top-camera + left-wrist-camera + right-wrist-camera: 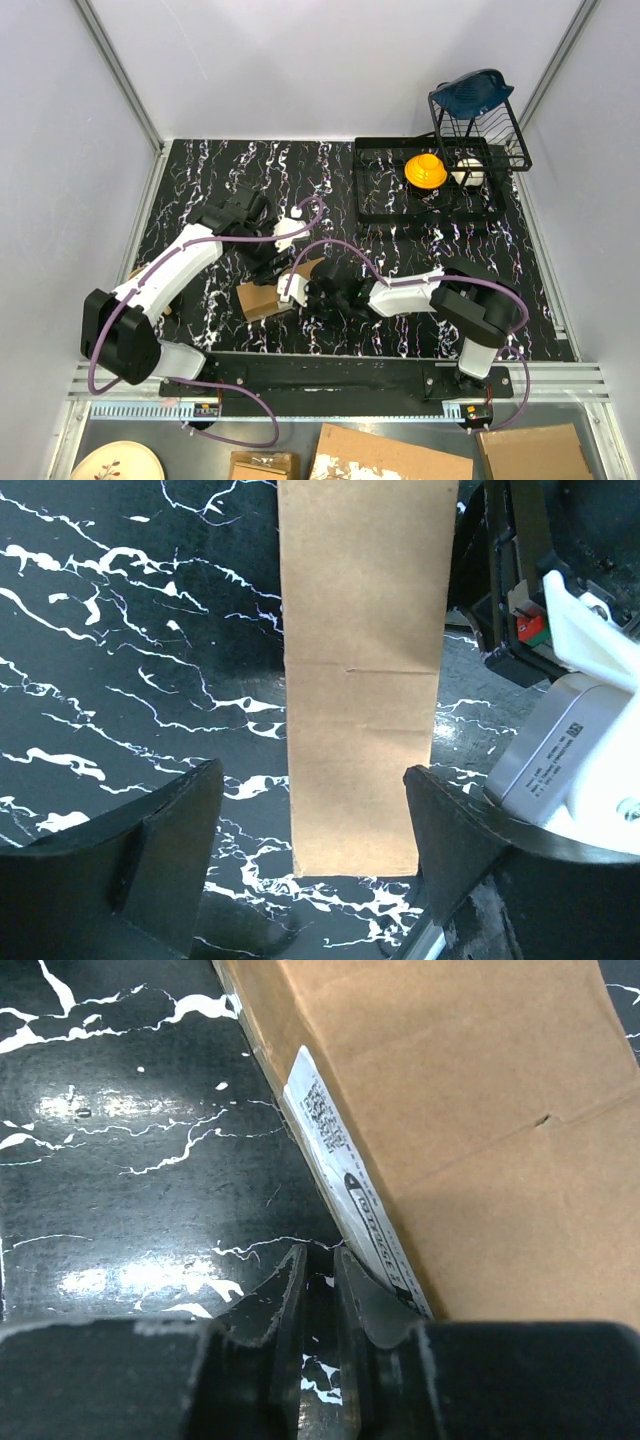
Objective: Unpack the express box
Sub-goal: Adjust the express box at the center of the board.
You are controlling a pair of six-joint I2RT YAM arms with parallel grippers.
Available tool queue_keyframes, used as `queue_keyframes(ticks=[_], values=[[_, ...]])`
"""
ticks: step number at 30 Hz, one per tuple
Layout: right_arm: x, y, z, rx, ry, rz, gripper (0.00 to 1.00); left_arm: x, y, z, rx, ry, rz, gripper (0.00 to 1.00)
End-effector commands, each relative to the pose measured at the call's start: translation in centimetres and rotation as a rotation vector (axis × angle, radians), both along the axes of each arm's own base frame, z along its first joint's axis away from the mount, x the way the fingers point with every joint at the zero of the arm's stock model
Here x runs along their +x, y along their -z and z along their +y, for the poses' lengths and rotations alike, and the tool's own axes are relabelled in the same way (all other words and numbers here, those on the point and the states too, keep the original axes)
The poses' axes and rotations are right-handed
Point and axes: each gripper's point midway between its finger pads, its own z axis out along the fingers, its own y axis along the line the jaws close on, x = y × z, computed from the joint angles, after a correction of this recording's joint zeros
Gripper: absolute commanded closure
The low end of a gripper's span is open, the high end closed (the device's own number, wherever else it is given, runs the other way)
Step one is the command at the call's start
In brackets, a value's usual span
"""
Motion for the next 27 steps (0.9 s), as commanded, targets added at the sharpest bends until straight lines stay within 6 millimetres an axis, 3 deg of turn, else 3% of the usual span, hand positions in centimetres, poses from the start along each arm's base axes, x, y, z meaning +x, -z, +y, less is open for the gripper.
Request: queue_keyframes(ticks=[1, 8, 11, 12, 13, 14, 16, 17, 24, 27], values=[[1.2, -3.9, 1.2, 0.094, 0.025, -0.039, 0.77, -1.5, -0.8, -0.7, -0.069, 0.014, 0.041, 0.24], [2.1, -7.1, 2.0, 0.181, 0.059, -0.075, 0.76, -3.9, -2.4, -0.3, -0.083, 0.06, 0.091, 0.23], [2.6, -9.6, 1.7, 0.242, 0.097, -0.112, 0.71, -5.2, -0.8, 0.2, -0.067, 0.063, 0.132, 0.22], [3.0, -10.2, 1.2, 0.253, 0.126, -0.135, 0.65, -5.4, -0.2, 0.4, -0.057, 0.057, 0.136, 0.22], [3.1, -10.2, 0.4, 0.251, 0.14, -0.147, 0.48, -5.2, 0.2, 0.4, -0.056, 0.053, 0.117, 0.21], [3.2, -11.7, -0.2, 0.277, 0.146, -0.176, 0.37, -5.5, 1.1, 0.9, -0.035, 0.041, 0.118, 0.2], [2.9, -11.7, -1.4, 0.24, 0.108, -0.235, 0.18, -5.2, 1.7, 1.1, -0.028, 0.035, 0.096, 0.18], [3.0, -11.6, -1.7, 0.219, 0.098, -0.26, 0.01, -5.3, 2.2, 1.3, -0.019, 0.027, 0.099, 0.15], [5.9, -12.8, -2.5, 0.156, 0.07, -0.366, 0.0, -5.1, 2.4, 0.9, -0.002, 0.019, 0.072, 0.09], [7.0, -13.3, -2.4, 0.166, 0.088, -0.392, 0.0, -4.8, 3.7, 0.8, 0.022, 0.005, 0.052, 0.09]])
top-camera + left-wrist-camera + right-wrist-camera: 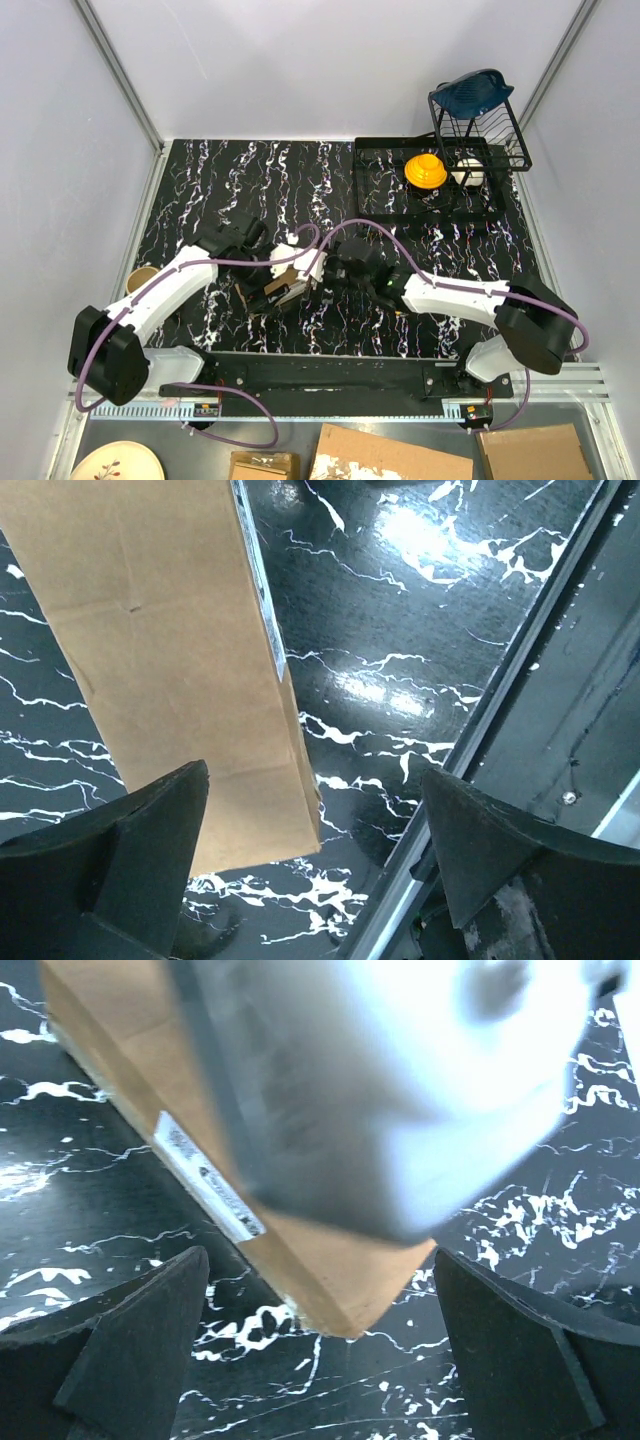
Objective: Unpack the express box
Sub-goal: Adjust the express box at the center of the board.
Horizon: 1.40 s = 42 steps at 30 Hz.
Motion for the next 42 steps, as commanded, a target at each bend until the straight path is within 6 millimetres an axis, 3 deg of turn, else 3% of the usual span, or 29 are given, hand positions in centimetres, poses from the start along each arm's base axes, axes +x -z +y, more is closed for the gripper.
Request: queue_keyframes(ticks=[1, 5, 11, 18, 21, 25, 30, 35, 39, 42], values=[[2.3, -2.9, 0.5, 0.041, 0.009, -0.107, 0.0, 1.6, 1.7, -0.5, 0.017, -0.028, -0.084, 0.09], [1.2, -3.3, 0.2, 0.093, 0.004, -0.065, 0.0, 2.9, 4.5, 0.4, 0.095, -0.061, -0.124, 0.09], [-0.3, -3.3, -1.4, 0.135, 0.026, -0.021, 0.0, 4.6, 4.2, 0.3, 0.105, -0.089, -0.187, 0.1], [-0.4, -2.9, -2.6, 0.145, 0.067, -0.023, 0.0, 7.6, -2.6, -0.4, 0.048, -0.139, -0.304, 0.11], [-0.4, -2.6, -2.6, 0.144, 0.071, -0.014, 0.0, 8.2, -3.2, -0.5, 0.044, -0.13, -0.325, 0.05], [-0.3, -2.7, -2.6, 0.151, 0.08, -0.011, 0.0, 8.7, -1.8, -0.5, 0.064, -0.079, -0.332, 0.02], [-0.4, -2.7, -3.1, 0.15, 0.091, -0.013, 0.0, 7.4, 0.6, -0.2, 0.075, -0.01, -0.267, 0.01], [-0.3, -3.0, -3.0, 0.167, 0.102, -0.013, 0.0, 8.8, 2.5, 0.4, 0.125, -0.035, -0.306, 0.02], [-0.3, -3.2, -3.2, 0.176, 0.109, -0.011, 0.0, 9.4, 3.8, 0.9, 0.158, -0.066, -0.308, 0.1], [-0.3, -3.3, -3.3, 0.179, 0.113, -0.009, 0.0, 9.6, 4.2, 0.9, 0.167, -0.068, -0.312, 0.26]])
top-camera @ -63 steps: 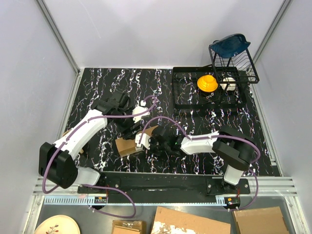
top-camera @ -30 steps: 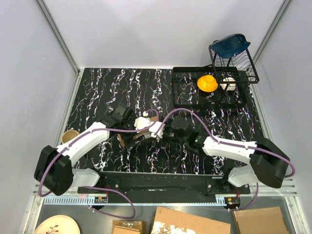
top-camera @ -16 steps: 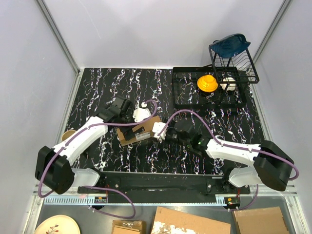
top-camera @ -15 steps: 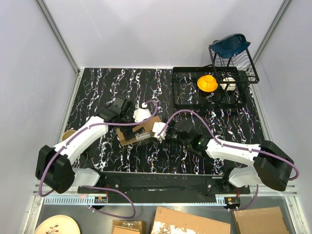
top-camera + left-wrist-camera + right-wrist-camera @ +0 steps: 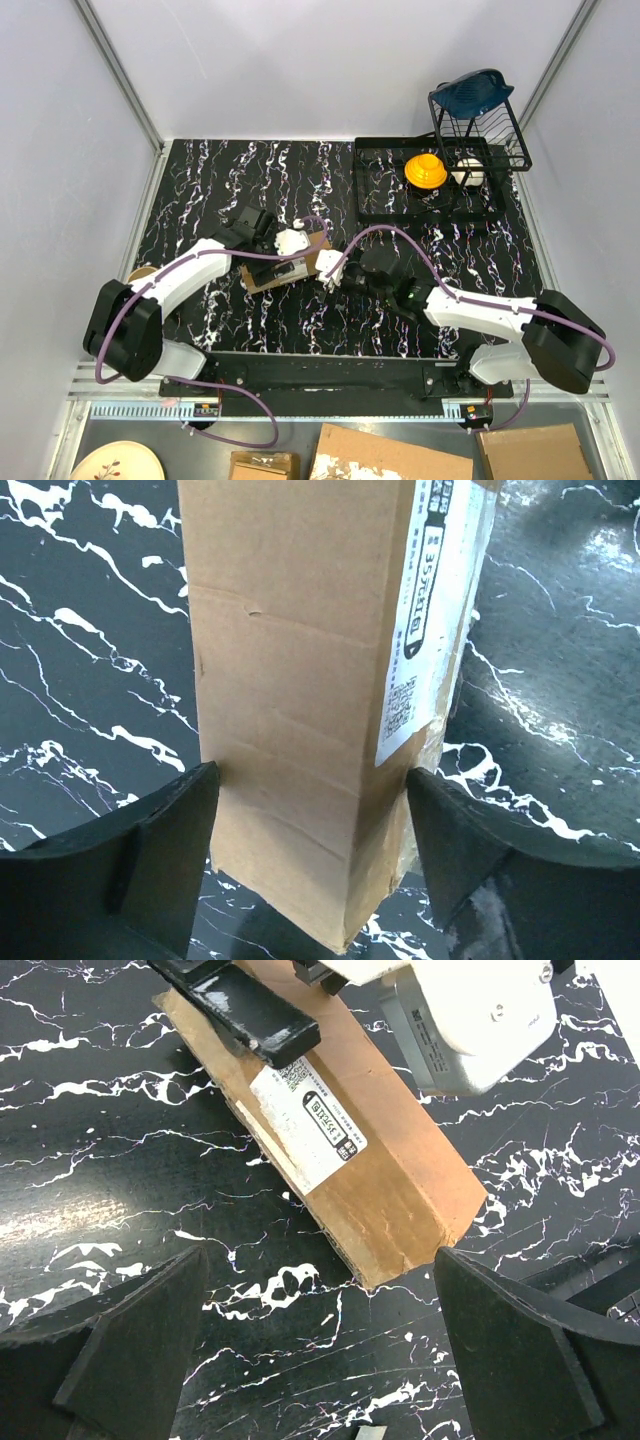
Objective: Unpack the express box
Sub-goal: Adjust the express box at the center of the board.
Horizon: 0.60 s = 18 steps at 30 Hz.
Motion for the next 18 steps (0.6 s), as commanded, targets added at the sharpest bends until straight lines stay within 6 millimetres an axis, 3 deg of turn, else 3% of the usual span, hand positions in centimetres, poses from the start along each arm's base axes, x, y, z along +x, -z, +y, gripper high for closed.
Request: queue_keyframes(ticks=[1, 5, 10, 15, 18], values=[[0.4, -2.6, 0.2, 0.079, 0.025, -0.035, 0.0, 0.0, 1.6, 0.1, 0.012, -0.004, 0.015, 0.29], [0.3, -2.6, 0.1, 0.08, 0.027, -0.032, 0.0, -0.4, 2.4, -0.1, 0.017, 0.017, 0.053, 0.39], [0.0, -2.7, 0.3, 0.075, 0.0, -0.029, 0.0, -1.4, 2.3, -1.2, -0.092, 0.116, 0.164, 0.44], [0.1, -3.2, 0.8, 0.06, -0.023, -0.035, 0.0, -1.6, 2.2, -1.7, -0.197, 0.24, 0.387, 0.46], [0.3, -3.7, 1.0, 0.052, -0.024, -0.045, 0.0, -0.7, 2.0, -0.6, -0.248, 0.232, 0.571, 0.48]])
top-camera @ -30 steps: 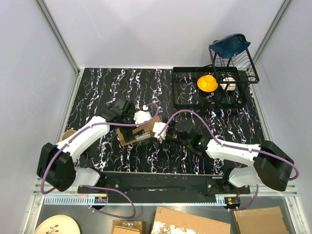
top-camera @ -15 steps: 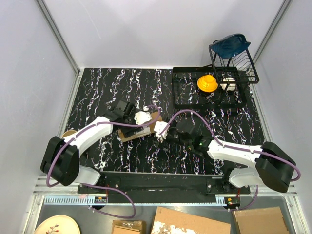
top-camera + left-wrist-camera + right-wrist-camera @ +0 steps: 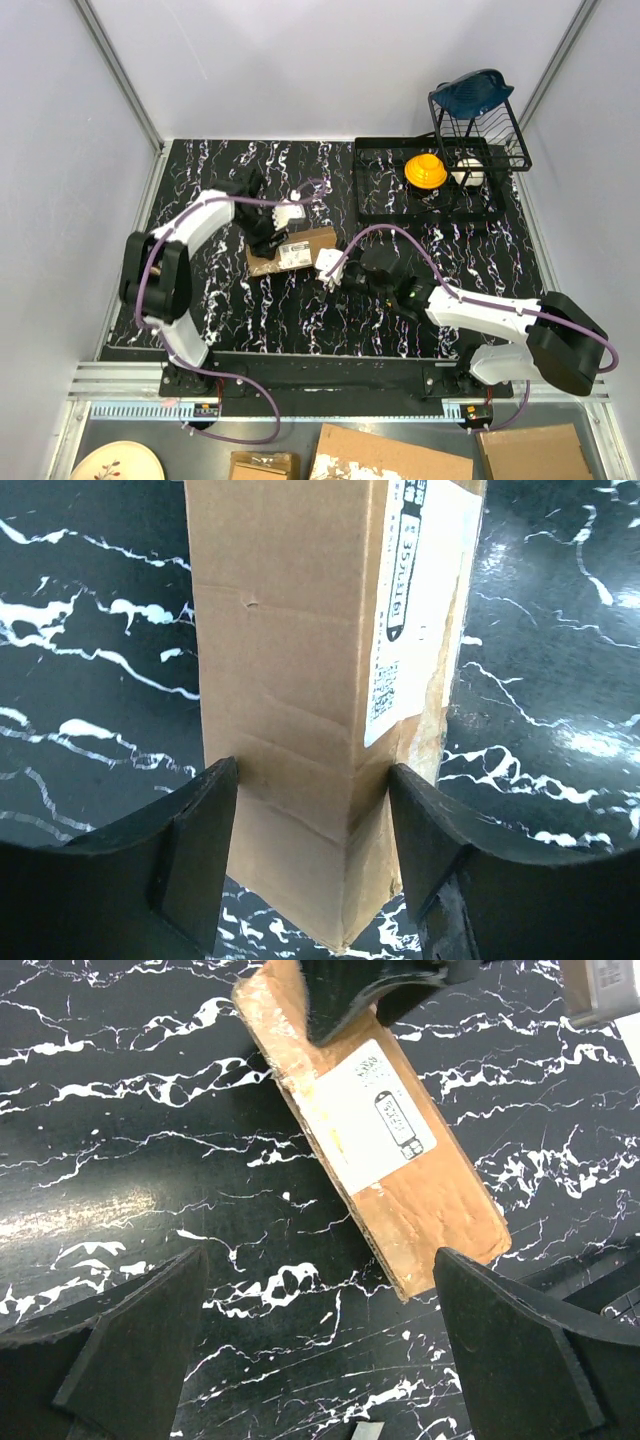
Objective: Unpack the express box
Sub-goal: Adjust the express box at the center of the board.
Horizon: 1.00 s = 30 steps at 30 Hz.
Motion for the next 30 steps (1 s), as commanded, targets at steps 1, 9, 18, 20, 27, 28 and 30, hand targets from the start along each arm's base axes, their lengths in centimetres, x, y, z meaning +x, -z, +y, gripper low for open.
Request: queue_keyframes(ticks=[1, 9, 18, 20, 27, 28, 30], values=[[0.6, -3.4, 1.1, 0.047, -0.022, -0.06, 0.0, -4.4, 2.3, 0.8, -0.099, 0.098, 0.427, 0.51], [2.0, -3.1, 2.3, 0.005, -0.061, -0.088, 0.0, -6.2, 2.2, 1.6, -0.11, 0.272, 0.615, 0.53], [1.3, -2.1, 5.5, -0.039, -0.257, 0.012, 0.03, -6.4, 3.8, 3.2, -0.03, 0.334, 0.674, 0.52], [0.8, -1.1, 5.7, -0.057, -0.283, 0.049, 0.04, -6.5, 3.7, 3.2, -0.033, 0.337, 0.671, 0.52], [-2.3, 1.3, 7.4, -0.108, -0.39, 0.145, 0.12, -6.6, 3.7, 2.9, -0.054, 0.336, 0.677, 0.53], [-2.8, 2.0, 7.1, -0.13, -0.397, 0.159, 0.14, -6.6, 3.7, 2.9, -0.056, 0.337, 0.675, 0.53], [-3.1, 2.5, 7.3, -0.144, -0.402, 0.157, 0.15, -6.6, 3.7, 2.9, -0.057, 0.335, 0.674, 0.53]])
